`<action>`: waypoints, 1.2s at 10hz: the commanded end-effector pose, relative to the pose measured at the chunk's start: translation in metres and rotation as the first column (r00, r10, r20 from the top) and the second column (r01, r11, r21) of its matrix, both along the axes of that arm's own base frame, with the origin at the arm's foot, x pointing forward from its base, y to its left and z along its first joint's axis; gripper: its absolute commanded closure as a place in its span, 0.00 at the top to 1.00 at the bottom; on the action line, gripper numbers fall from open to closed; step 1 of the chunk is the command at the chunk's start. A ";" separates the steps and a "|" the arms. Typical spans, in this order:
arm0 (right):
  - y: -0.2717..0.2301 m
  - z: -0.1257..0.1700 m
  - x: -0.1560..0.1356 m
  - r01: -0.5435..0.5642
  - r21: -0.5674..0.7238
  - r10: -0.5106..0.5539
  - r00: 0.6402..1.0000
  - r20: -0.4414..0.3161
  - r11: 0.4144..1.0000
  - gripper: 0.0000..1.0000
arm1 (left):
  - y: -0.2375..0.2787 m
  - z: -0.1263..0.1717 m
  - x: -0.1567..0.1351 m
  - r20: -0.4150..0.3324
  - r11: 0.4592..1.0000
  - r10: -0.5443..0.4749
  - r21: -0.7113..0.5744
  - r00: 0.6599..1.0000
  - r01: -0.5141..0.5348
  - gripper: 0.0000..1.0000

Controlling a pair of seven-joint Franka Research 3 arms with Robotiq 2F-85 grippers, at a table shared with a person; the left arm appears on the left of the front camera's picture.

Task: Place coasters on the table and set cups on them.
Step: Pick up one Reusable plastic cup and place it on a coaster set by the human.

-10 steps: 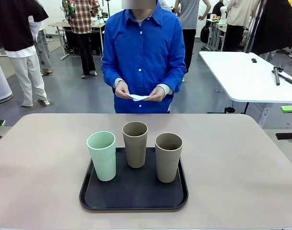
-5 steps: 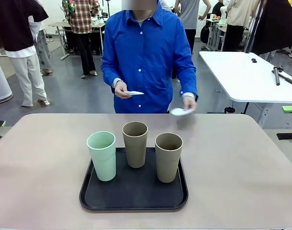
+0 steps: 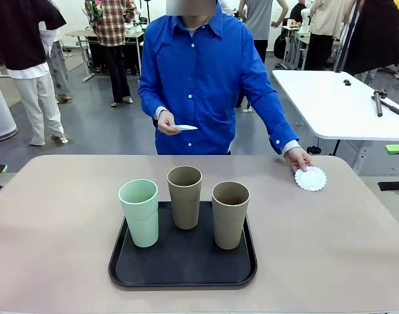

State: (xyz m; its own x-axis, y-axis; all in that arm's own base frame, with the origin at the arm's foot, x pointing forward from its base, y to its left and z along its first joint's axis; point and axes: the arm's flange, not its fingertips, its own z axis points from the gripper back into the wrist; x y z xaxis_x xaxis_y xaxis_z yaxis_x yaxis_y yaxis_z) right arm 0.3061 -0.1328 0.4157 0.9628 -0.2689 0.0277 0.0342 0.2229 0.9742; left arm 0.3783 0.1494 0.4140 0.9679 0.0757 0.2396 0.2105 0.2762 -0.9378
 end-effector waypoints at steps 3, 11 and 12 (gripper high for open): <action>0.001 0.001 0.003 0.014 0.008 -0.014 1.000 0.001 1.000 1.00 | 0.000 0.001 -0.001 0.009 1.000 -0.005 -0.008 1.000 0.005 1.00; 0.001 0.001 0.003 0.014 0.008 -0.014 1.000 0.001 1.000 1.00 | 0.000 0.001 -0.001 0.009 1.000 -0.005 -0.008 1.000 0.005 1.00; 0.001 0.001 0.003 0.014 0.008 -0.014 1.000 0.001 1.000 1.00 | 0.000 0.001 -0.001 0.009 1.000 -0.005 -0.008 1.000 0.005 1.00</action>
State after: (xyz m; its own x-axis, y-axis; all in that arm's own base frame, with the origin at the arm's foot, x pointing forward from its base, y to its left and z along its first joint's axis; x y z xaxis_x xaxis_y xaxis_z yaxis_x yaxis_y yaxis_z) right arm 0.3061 -0.1328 0.4157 0.9628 -0.2689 0.0277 0.0342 0.2230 0.9742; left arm 0.3783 0.1494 0.4141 0.9679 0.0756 0.2395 0.2106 0.2759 -0.9378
